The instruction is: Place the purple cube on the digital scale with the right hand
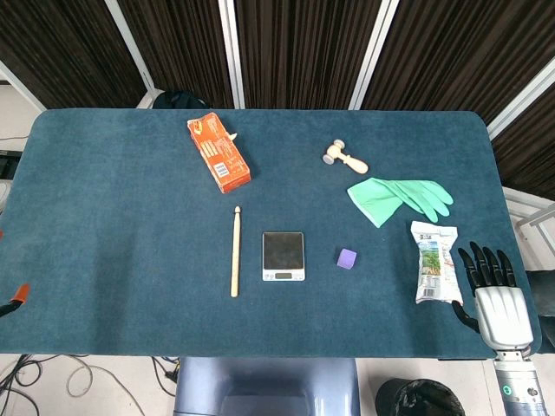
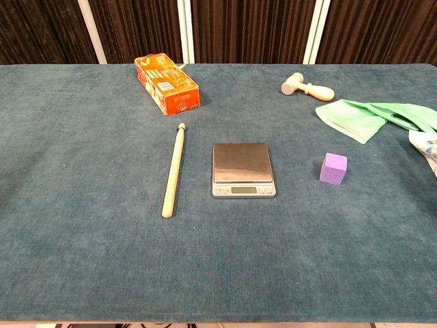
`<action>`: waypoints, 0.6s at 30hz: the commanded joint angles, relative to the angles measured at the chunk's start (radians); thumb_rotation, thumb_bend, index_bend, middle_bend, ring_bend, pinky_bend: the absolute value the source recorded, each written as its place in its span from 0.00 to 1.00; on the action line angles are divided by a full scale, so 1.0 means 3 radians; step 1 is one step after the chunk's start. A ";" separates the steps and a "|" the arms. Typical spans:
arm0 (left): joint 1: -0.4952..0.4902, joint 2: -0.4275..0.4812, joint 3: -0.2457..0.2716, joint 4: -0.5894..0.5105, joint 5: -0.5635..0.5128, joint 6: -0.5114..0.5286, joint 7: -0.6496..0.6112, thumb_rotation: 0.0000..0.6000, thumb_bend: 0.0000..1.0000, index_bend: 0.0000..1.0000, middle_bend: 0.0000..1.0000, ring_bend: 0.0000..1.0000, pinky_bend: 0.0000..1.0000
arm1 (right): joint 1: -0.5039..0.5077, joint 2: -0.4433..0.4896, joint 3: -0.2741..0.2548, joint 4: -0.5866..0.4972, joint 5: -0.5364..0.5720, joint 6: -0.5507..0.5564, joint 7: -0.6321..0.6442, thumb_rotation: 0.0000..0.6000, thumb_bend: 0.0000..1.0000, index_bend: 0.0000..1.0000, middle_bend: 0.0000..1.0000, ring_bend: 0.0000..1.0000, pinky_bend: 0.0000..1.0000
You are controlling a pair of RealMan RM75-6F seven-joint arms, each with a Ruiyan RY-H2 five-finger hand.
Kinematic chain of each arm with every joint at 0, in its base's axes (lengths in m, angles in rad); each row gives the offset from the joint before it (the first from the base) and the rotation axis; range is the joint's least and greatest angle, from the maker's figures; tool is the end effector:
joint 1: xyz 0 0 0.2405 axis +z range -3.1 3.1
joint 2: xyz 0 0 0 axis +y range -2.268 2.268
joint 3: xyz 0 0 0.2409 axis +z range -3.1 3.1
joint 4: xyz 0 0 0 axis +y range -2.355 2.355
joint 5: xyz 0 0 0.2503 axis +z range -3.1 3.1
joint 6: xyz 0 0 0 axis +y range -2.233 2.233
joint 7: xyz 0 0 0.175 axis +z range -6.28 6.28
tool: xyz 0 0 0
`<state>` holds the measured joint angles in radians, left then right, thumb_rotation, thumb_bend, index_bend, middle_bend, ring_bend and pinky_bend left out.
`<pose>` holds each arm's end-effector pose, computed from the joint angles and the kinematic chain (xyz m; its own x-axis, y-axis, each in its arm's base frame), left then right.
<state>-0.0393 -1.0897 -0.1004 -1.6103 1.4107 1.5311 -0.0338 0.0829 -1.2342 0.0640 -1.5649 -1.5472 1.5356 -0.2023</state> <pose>-0.3321 0.2108 0.1478 0.3873 -0.0815 0.9184 0.9188 0.1165 -0.3771 -0.2966 -0.2162 0.0909 0.5137 0.0662 0.8554 -0.8551 -0.0417 0.5167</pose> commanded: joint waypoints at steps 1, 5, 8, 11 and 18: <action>0.0001 0.0001 0.0000 0.0000 0.0000 0.0002 0.0000 1.00 0.25 0.02 0.00 0.00 0.00 | 0.0003 0.0004 -0.0002 0.0003 -0.0001 -0.0008 0.0008 1.00 0.32 0.00 0.00 0.00 0.00; 0.0002 -0.0001 -0.0001 0.0002 -0.0004 0.0005 0.0008 1.00 0.25 0.02 0.00 0.00 0.00 | 0.0005 0.0011 -0.0008 0.0010 0.0002 -0.0024 0.0011 1.00 0.32 0.00 0.00 0.00 0.00; 0.0003 -0.0005 -0.0002 0.0003 -0.0005 0.0008 0.0010 1.00 0.25 0.02 0.00 0.00 0.00 | 0.0004 0.0024 -0.0014 0.0001 0.0001 -0.0032 0.0025 1.00 0.33 0.00 0.00 0.00 0.00; 0.0002 -0.0009 -0.0003 0.0000 -0.0005 0.0009 0.0013 1.00 0.25 0.02 0.00 0.00 0.00 | 0.0001 0.0035 -0.0015 -0.0010 0.0001 -0.0032 0.0027 1.00 0.32 0.00 0.00 0.00 0.00; 0.0006 -0.0009 -0.0005 0.0014 -0.0016 0.0014 0.0036 1.00 0.25 0.02 0.00 0.00 0.00 | 0.0011 0.0078 -0.0075 -0.0138 0.0038 -0.0172 0.0231 1.00 0.32 0.00 0.00 0.00 0.00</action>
<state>-0.0377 -1.0922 -0.1016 -1.6065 1.4063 1.5351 -0.0235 0.0828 -1.2174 0.0491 -1.5925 -1.5377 1.5019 -0.1631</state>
